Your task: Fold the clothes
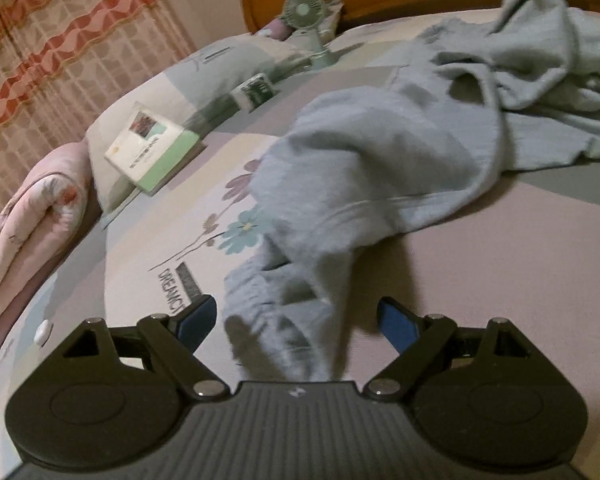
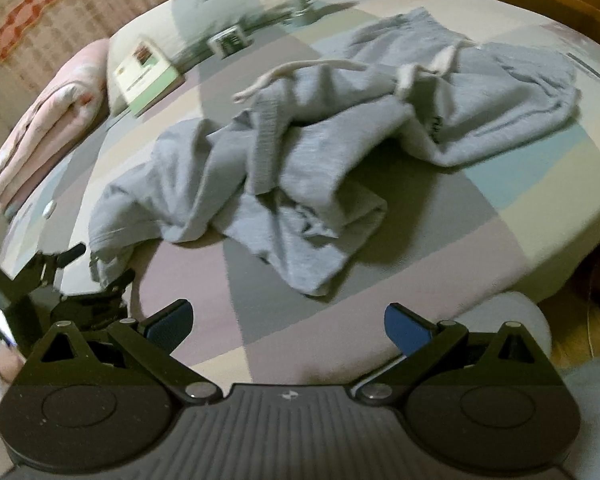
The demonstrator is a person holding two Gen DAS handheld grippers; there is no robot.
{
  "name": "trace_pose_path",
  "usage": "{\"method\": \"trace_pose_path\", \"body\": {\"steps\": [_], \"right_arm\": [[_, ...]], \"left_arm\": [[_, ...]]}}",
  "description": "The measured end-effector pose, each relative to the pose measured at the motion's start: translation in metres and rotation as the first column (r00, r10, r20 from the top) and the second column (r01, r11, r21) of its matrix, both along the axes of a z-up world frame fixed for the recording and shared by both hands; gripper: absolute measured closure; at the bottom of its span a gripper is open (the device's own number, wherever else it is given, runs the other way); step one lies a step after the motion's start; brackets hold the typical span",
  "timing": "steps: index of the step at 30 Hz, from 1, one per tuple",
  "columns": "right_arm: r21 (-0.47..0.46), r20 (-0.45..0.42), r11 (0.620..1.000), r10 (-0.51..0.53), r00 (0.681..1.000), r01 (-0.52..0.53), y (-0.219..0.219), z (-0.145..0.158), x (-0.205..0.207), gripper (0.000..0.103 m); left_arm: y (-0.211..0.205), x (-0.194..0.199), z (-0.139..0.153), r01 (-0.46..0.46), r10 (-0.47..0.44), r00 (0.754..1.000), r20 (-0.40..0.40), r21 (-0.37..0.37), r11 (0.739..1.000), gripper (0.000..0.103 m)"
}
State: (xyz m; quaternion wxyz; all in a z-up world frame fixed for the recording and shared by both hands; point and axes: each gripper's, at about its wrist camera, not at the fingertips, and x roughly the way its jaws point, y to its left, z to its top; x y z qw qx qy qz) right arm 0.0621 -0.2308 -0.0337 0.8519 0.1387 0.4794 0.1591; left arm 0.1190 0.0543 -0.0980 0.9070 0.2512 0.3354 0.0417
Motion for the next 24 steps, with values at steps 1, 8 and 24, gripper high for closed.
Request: {"method": "trace_pose_path", "body": {"steps": [1,8,24], "right_arm": [[-0.006,0.0,1.0,0.011,1.0,-0.011,0.003,0.001,0.002,0.0],[-0.041,-0.026,0.995,0.09,0.996,-0.091,0.028,0.004,0.019,0.0],[-0.171,0.017,0.934,0.32,0.947,-0.312,0.098,0.019,0.03,0.0]], "left_arm": [[0.003,0.004,-0.001,-0.009,0.009,1.0,0.0,-0.002,1.0,0.015],[0.011,0.025,0.001,-0.08,0.079,0.995,0.054,0.019,0.997,0.015],[0.012,0.038,0.006,-0.06,0.052,0.989,0.137,0.053,0.997,0.015]]}}
